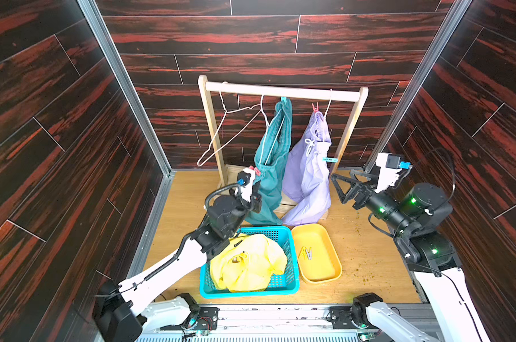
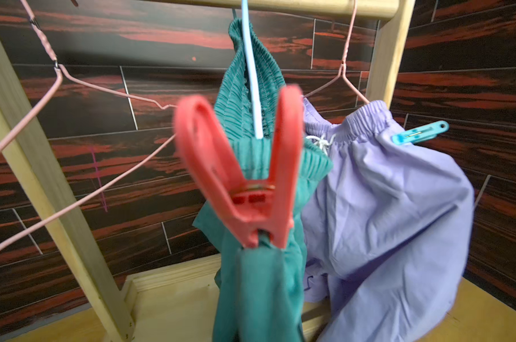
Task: Remove the clothespins securing shorts to the hanger
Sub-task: Pick up the hanger from the clothesline, then adjust the shorts in the basket.
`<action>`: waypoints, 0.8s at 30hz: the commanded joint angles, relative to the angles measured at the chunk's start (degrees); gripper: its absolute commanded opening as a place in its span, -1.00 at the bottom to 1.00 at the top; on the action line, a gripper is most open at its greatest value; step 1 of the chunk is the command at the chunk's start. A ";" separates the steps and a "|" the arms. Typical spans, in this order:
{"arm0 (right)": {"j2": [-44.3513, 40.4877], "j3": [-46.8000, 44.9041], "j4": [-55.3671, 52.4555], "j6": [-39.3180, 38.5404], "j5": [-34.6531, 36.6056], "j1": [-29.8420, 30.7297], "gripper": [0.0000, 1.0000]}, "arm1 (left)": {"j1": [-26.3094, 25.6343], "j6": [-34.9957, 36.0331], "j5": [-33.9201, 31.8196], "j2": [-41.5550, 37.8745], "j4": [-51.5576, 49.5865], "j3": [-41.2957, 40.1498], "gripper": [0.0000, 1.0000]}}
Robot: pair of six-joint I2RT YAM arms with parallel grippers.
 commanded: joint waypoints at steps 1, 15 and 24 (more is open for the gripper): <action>0.93 3.29 -4.24 0.75 5.38 3.16 0.97 | 0.16 -0.35 3.47 -4.46 7.49 -0.84 -1.00; 9.43 8.08 -3.64 -9.49 24.44 25.50 0.97 | -0.01 -1.30 8.92 -19.87 0.18 -11.32 -1.00; 9.93 7.84 0.77 -15.01 20.95 25.76 0.97 | -0.36 -1.28 13.25 -25.78 -4.07 -14.37 -1.00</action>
